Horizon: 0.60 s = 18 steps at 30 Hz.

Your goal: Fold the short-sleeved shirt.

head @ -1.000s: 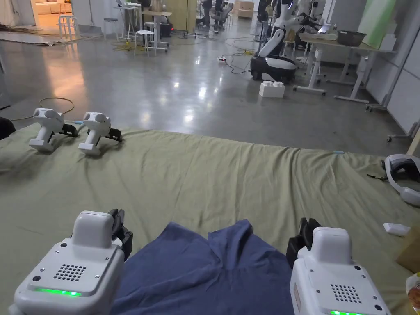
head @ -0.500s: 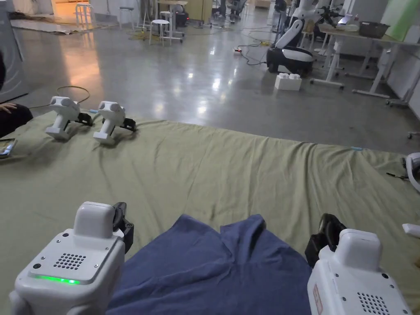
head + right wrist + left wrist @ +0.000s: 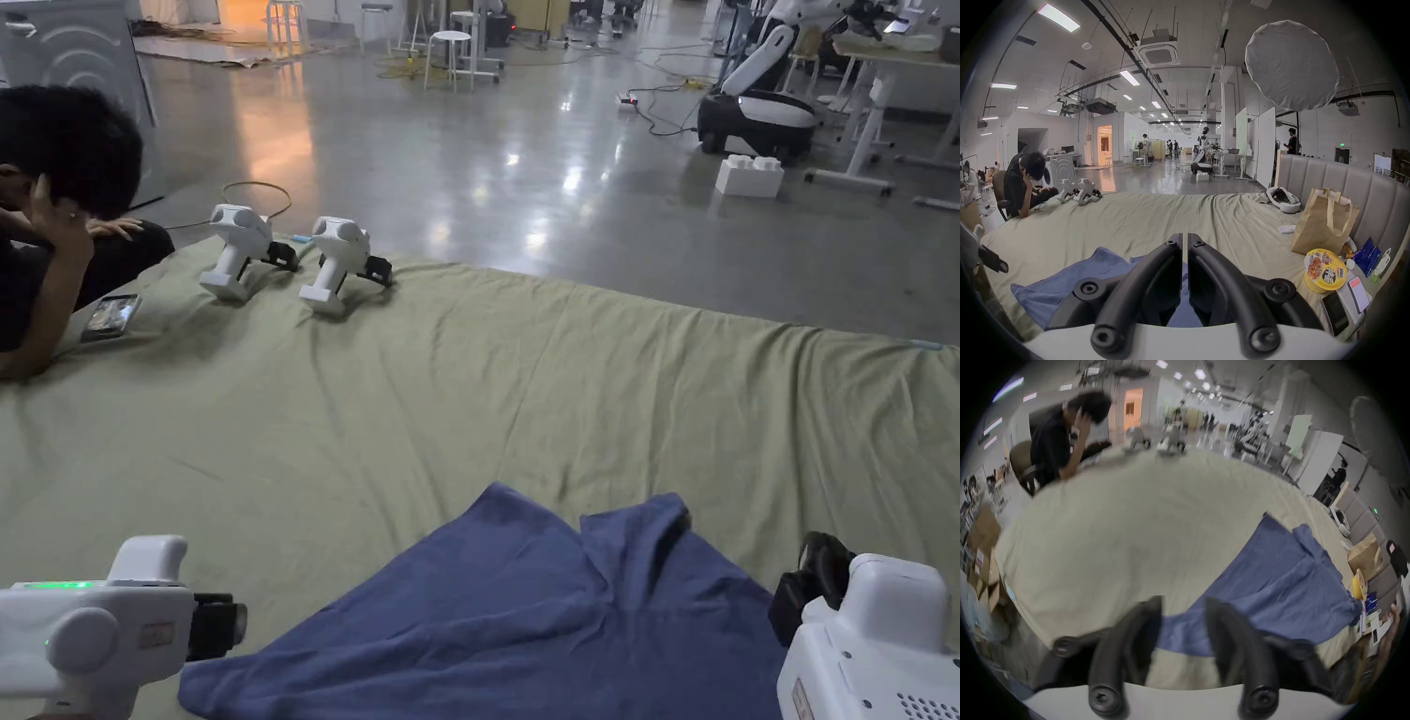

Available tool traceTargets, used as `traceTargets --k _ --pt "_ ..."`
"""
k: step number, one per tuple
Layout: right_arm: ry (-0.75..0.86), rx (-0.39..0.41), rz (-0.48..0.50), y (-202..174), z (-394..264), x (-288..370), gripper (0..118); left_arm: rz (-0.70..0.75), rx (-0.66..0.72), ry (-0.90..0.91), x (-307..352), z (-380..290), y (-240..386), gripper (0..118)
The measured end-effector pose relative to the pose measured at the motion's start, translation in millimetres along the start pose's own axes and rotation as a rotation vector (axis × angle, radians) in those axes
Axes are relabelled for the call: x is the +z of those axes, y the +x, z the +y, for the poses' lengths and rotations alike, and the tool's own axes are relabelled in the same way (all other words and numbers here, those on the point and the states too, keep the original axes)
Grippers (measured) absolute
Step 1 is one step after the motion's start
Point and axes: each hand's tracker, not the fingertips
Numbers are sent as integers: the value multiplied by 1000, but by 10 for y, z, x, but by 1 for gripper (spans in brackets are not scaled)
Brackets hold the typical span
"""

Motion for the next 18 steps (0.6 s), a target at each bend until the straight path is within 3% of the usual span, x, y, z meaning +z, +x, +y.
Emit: traceTargets --k 1,2,3,7,14,16,17,18 --pt "-7 0 2 -8 -16 -9 6 -3 13 -18 -57 -13 -30 50" --pt "-15 1 3 -14 -38 -23 6 5 21 -49 -135 -24 -52 65" --pt "-25 4 4 -18 -54 -37 6 30 26 -76 -213 -18 -63 68" --pt "-54 8 -2 -5 -109 -76 6 116 26 -156 -461 -27 -93 68" --pt "-87 -5 -13 38 -166 -138 6 130 26 -190 -645 -47 -95 68" --pt "-94 -11 -12 41 -186 -165 6 149 -23 -178 -634 -76 -13 65" --pt "-101 -12 -10 38 -194 -180 6 136 -46 -170 -625 -93 24 57" --pt "-109 -11 -8 36 -204 -202 6 139 -64 -165 -625 -101 66 43"
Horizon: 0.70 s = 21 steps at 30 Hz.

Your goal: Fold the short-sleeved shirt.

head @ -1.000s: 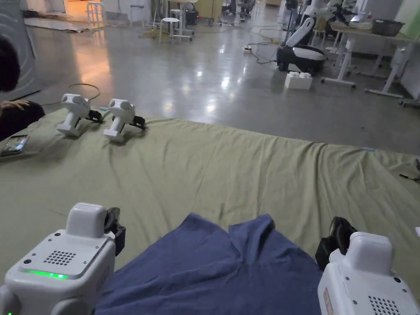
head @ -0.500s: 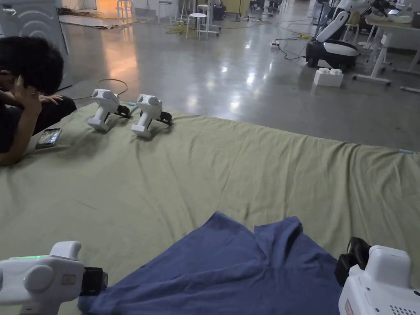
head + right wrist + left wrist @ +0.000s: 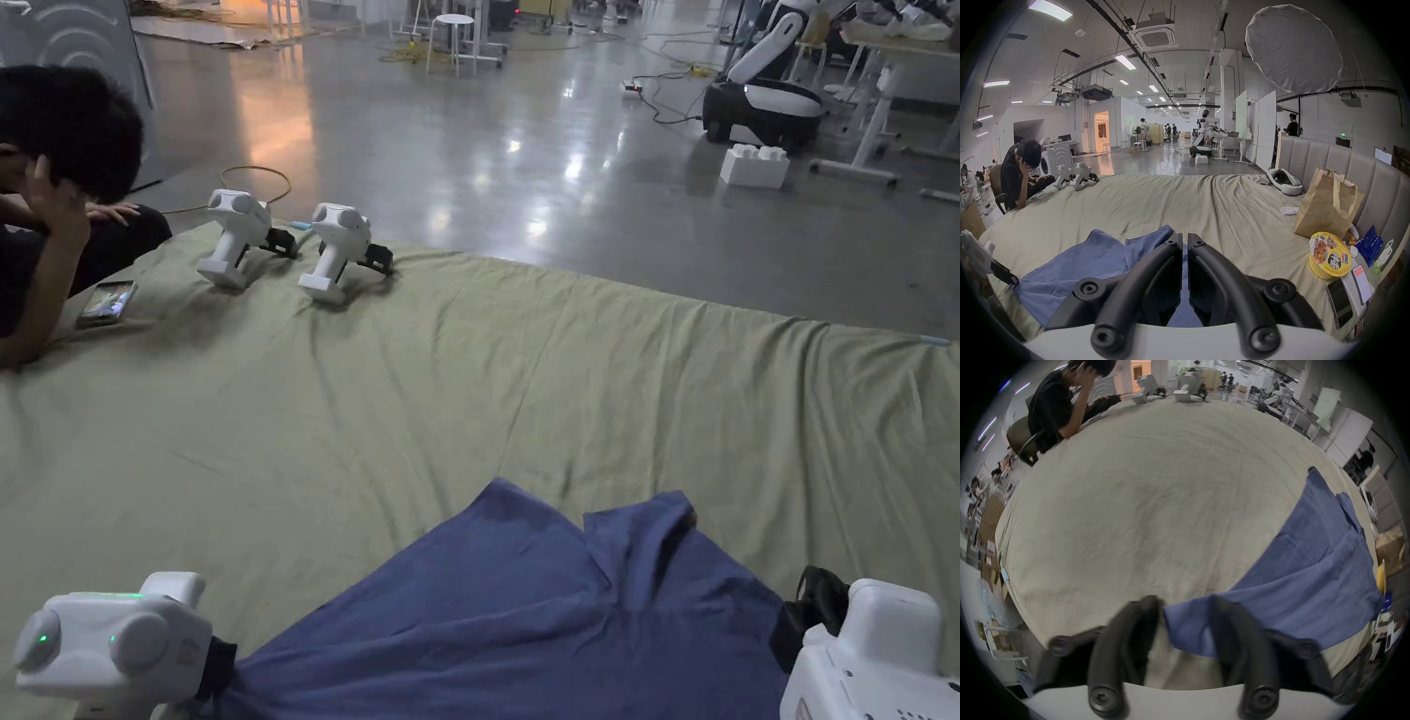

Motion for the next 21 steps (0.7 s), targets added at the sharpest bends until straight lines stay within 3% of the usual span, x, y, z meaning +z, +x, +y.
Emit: traceTargets --k 1,3,4,7,9,10,13,15,21 --pt "-7 -1 3 -1 -10 -29 6 -5 -6 3 1 -4 29 24" --pt "-22 -3 10 10 -25 -97 6 -32 -12 -4 -17 -7 69 9" --pt "-34 1 12 21 -20 -148 6 -22 -21 -4 -8 -15 95 7" --pt "-128 38 13 120 31 -442 8 -20 -38 33 82 -37 92 6" --pt "-237 86 26 223 87 -757 18 -24 -38 58 153 -43 76 6" --pt "-288 100 45 294 103 -949 29 -24 -40 64 189 -45 80 6" --pt "-505 100 118 496 116 -1593 36 -22 -36 113 328 -71 92 6" --pt "-594 113 120 563 68 -1926 58 -21 -27 128 362 -84 96 6" --pt "-725 199 151 563 -110 -2638 65 -4 -46 151 374 -89 142 6"
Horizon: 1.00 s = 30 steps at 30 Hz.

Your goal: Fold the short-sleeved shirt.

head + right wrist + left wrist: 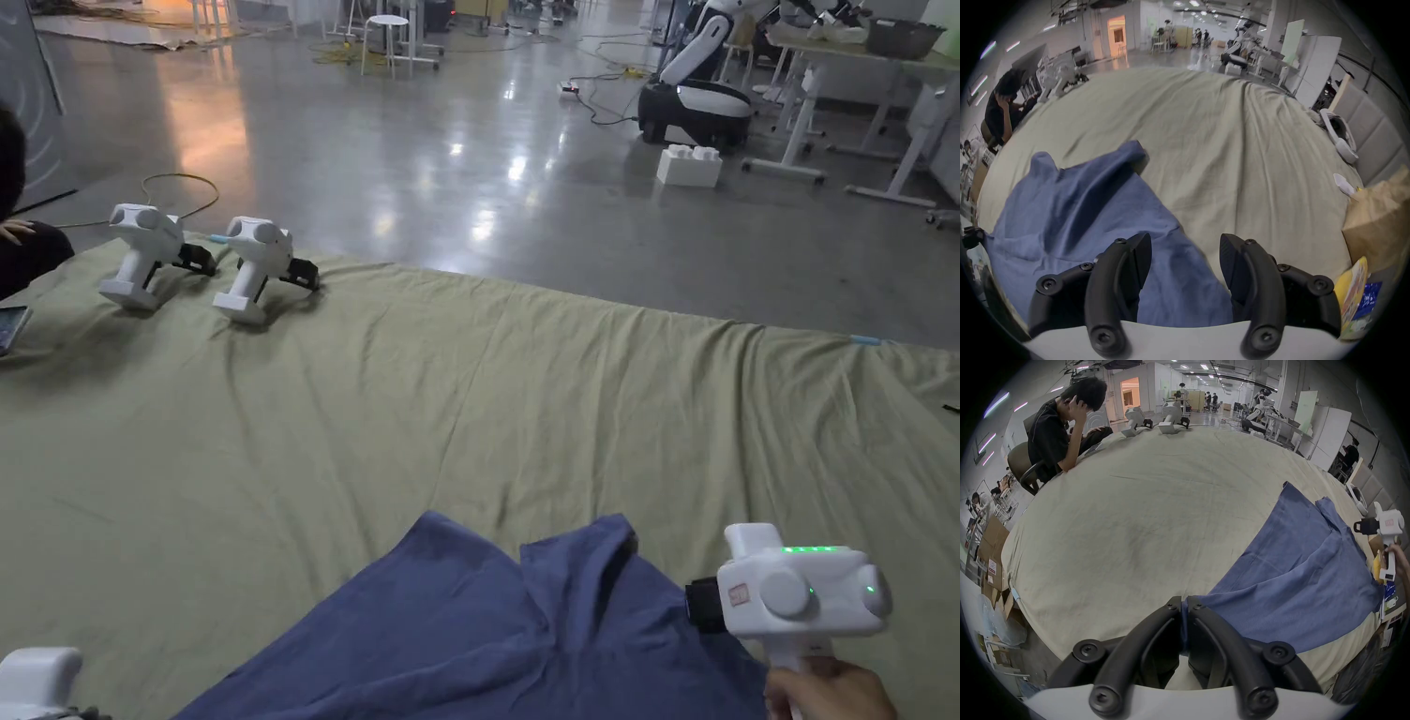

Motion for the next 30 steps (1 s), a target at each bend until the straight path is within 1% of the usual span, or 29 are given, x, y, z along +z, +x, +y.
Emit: traceTargets --k 3,5,6,7,8,9,11,12,13,14,15,16,18,20,24,25,27,30 --pt "-33 -20 70 -35 96 -162 66 6 -18 37 10 -16 27 6" --pt "-35 -16 70 -94 142 -239 66 8 -25 25 -13 -10 49 6" --pt "-55 2 65 -141 149 -294 65 10 -27 28 -17 -12 57 6" --pt "-101 44 46 -187 147 -359 66 12 -25 33 -16 -10 58 6" --pt "-95 72 27 -224 130 -380 65 12 -19 31 -19 -5 56 6" --pt "-67 75 19 -255 110 -350 65 6 -11 25 -24 -3 53 6" --pt "-70 45 22 -265 104 -319 62 4 -2 36 -25 2 46 6" --pt "-67 14 40 -263 92 -305 56 4 1 38 -22 4 45 6" --pt "-64 -7 52 -276 64 -256 42 1 3 39 -22 7 44 6" --pt "-60 -5 44 -291 42 -228 28 -1 6 42 -23 12 46 6" --pt "-53 -1 40 -303 25 -214 11 0 8 46 -23 17 50 6" --pt "-45 -2 48 -303 2 -188 6 -1 11 48 -22 21 54 6" --pt "-22 -9 46 -314 -52 -104 5 -6 22 57 -7 29 64 6" --pt "55 -15 29 -326 -112 50 5 -11 35 71 30 48 74 6" --pt "205 -67 26 -232 -172 548 5 -16 54 145 203 130 87 6" --pt "246 -68 27 -212 -186 695 5 -27 60 176 273 164 86 6" --pt "276 -63 30 -139 -172 976 5 -57 58 264 454 248 100 6" --pt "368 -48 8 -42 -141 1430 5 -49 29 340 706 455 183 6"
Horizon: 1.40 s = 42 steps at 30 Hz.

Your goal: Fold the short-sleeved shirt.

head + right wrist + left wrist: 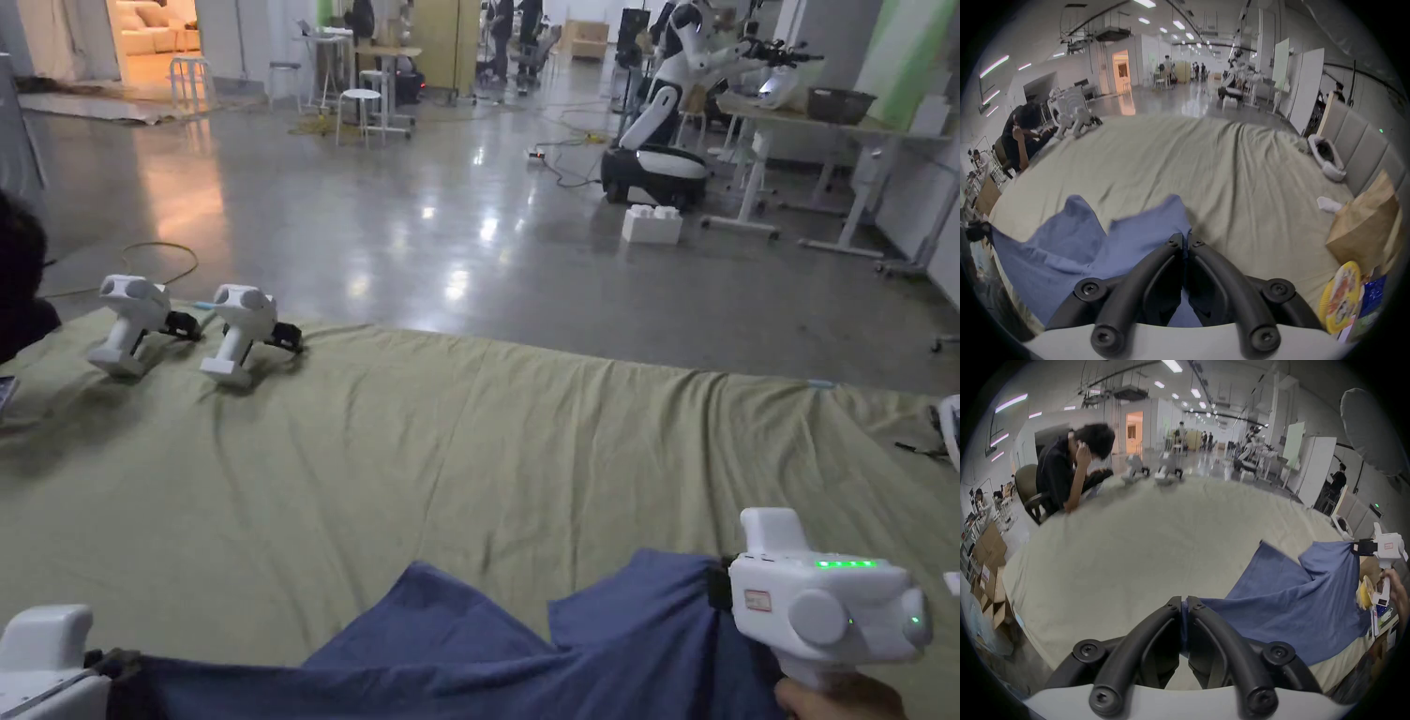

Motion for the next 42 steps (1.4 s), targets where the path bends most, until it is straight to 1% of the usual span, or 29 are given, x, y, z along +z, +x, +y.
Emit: traceTargets --k 2,6,10,13,16,20,22,28,36,42 --pt "68 5 -30 92 162 295 5 -41 15 55 97 241 44 6" --pt "205 -24 -87 280 526 825 5 -78 -4 136 176 785 181 6" --pt "303 -42 -152 468 930 1248 5 -105 -33 214 251 1449 390 6" --pt "355 -72 -176 600 1223 1478 5 -116 -38 255 299 1930 530 6" --pt "417 -58 -245 687 1528 1671 5 -114 -52 316 368 2400 693 6" --pt "462 -76 -262 767 1885 1869 5 -110 -79 366 536 2909 917 6" --pt "481 -63 -290 771 2037 1918 5 -106 -78 383 579 3102 988 6" --pt "517 -56 -303 763 2420 1940 5 -83 -91 420 582 3553 1128 6" --pt "544 -63 -331 754 2867 1818 5 -37 -136 451 473 4019 1276 6" --pt "569 -39 -352 720 3030 1823 5 -19 -143 473 378 4207 1304 6"
